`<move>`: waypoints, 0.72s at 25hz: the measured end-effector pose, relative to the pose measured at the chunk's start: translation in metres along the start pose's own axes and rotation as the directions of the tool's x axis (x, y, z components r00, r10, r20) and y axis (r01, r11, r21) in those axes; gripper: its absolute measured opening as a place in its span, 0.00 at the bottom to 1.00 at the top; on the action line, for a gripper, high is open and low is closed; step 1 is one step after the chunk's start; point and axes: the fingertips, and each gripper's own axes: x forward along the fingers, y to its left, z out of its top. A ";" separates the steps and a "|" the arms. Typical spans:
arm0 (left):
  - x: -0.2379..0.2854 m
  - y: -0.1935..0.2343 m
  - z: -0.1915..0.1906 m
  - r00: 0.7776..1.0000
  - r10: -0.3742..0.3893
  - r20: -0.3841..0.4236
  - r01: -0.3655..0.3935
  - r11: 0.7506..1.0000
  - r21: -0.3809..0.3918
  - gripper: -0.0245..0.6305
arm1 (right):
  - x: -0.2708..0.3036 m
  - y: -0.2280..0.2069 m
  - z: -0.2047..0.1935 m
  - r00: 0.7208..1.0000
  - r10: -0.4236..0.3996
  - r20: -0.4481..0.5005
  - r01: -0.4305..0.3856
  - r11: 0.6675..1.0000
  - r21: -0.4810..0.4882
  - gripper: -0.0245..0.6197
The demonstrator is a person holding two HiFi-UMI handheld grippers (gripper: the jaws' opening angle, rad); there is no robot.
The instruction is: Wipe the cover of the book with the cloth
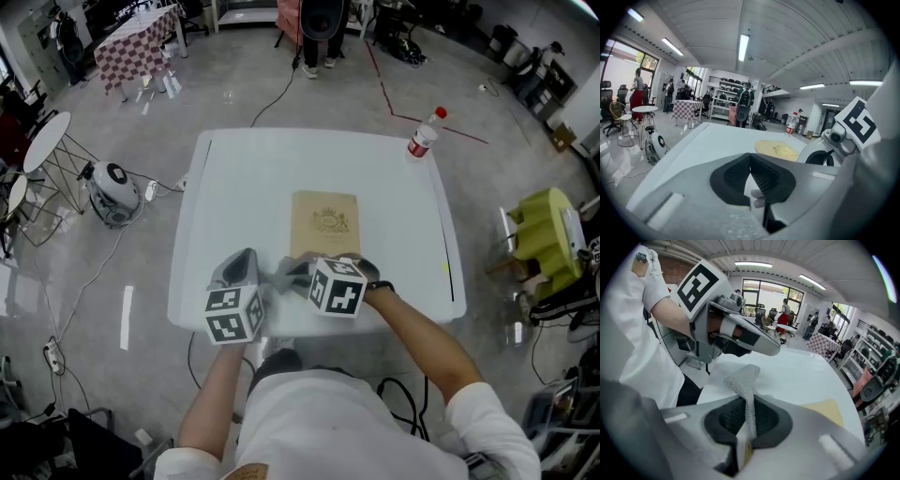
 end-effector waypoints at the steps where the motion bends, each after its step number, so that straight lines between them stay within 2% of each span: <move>1: -0.002 0.000 -0.001 1.000 -0.001 -0.001 0.001 1.000 0.003 0.05 | 0.000 0.004 0.000 1.000 -0.003 0.007 0.003 1.000 0.003 0.06; 4: -0.007 0.000 -0.003 1.000 -0.004 0.004 0.004 1.000 0.012 0.05 | -0.004 0.008 0.002 0.998 -0.046 0.050 0.044 0.998 0.044 0.06; 6: -0.009 -0.005 -0.001 1.000 -0.009 0.008 0.009 1.000 0.018 0.05 | -0.014 0.005 0.003 0.990 -0.090 0.107 0.076 0.990 0.121 0.06; 9: -0.011 -0.020 0.005 1.000 -0.030 0.011 0.029 0.999 0.027 0.05 | -0.037 -0.003 0.000 0.970 -0.163 0.179 0.116 0.962 0.247 0.06; 11: -0.011 -0.031 0.010 0.999 -0.044 0.014 0.043 0.999 0.033 0.05 | -0.055 -0.009 -0.004 0.953 -0.229 0.198 0.165 0.941 0.297 0.06; 15: -0.011 -0.056 0.018 0.997 -0.076 0.020 0.075 0.996 0.056 0.05 | -0.095 -0.023 -0.018 0.905 -0.368 0.215 0.263 0.878 0.399 0.06; 18: -0.010 -0.077 0.024 0.994 -0.101 0.028 0.099 0.992 0.076 0.05 | -0.129 -0.032 -0.034 0.852 -0.477 0.219 0.333 0.814 0.476 0.06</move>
